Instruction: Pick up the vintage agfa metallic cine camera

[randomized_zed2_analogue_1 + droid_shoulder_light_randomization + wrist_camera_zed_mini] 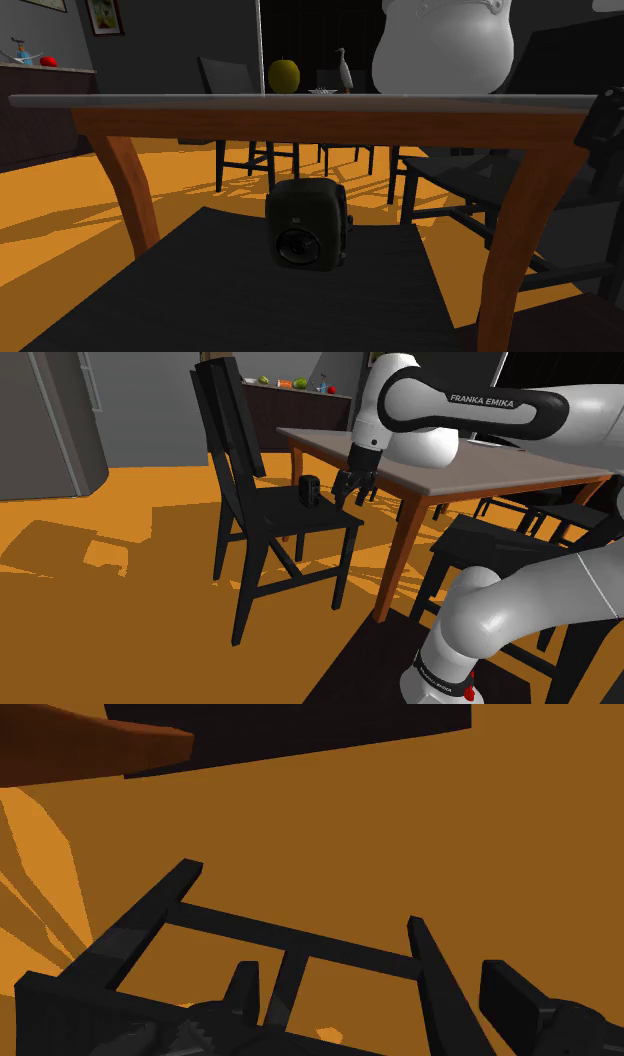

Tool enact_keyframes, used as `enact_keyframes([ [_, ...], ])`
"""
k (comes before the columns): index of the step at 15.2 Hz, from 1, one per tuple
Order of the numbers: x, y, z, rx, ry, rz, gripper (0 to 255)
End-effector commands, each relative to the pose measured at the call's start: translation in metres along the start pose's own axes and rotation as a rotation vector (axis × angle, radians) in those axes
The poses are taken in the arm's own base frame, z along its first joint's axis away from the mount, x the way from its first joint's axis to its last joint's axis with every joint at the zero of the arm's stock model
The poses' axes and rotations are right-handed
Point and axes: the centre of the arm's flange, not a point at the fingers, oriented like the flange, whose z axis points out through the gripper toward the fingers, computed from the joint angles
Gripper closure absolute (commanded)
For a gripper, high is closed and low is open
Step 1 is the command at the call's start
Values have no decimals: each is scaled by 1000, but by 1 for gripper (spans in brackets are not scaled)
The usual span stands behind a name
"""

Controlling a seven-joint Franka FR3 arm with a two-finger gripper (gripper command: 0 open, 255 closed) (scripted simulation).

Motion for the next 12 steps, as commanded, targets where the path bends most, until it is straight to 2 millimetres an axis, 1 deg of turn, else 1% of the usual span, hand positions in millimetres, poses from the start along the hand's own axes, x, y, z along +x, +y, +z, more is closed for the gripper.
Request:
enact_keyframes([
  [1, 0, 0, 0, 0, 0, 0, 0],
  [12, 121, 61, 19, -54, 31, -12, 0],
])
